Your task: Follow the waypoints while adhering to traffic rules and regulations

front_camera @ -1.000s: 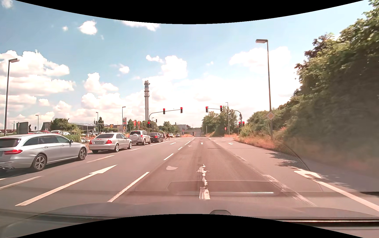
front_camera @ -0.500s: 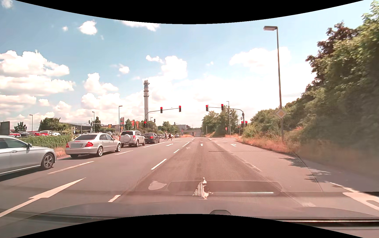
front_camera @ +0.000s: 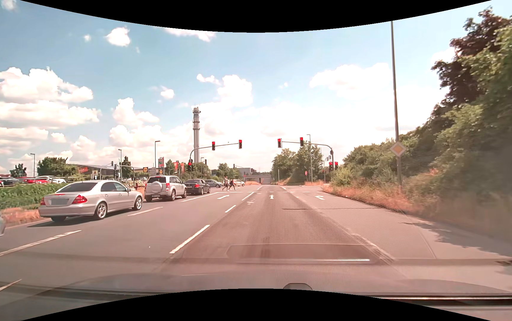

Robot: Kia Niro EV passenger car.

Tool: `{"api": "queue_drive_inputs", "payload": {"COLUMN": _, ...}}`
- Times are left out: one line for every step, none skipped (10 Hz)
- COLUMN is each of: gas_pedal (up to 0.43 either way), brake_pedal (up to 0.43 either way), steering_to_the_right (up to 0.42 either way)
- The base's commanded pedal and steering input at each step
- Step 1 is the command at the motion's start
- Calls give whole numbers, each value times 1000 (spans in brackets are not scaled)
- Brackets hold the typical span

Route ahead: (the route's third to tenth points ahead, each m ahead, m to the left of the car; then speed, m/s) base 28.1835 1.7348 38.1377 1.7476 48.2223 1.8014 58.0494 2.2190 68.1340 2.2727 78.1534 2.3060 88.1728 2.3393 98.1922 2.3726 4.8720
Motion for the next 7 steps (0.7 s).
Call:
{"api": "queue_drive_inputs", "payload": {"gas_pedal": 0, "brake_pedal": 116, "steering_to_the_right": 0}}
{"api": "queue_drive_inputs", "payload": {"gas_pedal": 0, "brake_pedal": 122, "steering_to_the_right": 0}}
{"api": "queue_drive_inputs", "payload": {"gas_pedal": 0, "brake_pedal": 128, "steering_to_the_right": 0}}
{"api": "queue_drive_inputs", "payload": {"gas_pedal": 0, "brake_pedal": 134, "steering_to_the_right": -1}}
{"api": "queue_drive_inputs", "payload": {"gas_pedal": 0, "brake_pedal": 134, "steering_to_the_right": -2}}
{"api": "queue_drive_inputs", "payload": {"gas_pedal": 0, "brake_pedal": 134, "steering_to_the_right": -4}}
{"api": "queue_drive_inputs", "payload": {"gas_pedal": 0, "brake_pedal": 140, "steering_to_the_right": -4}}
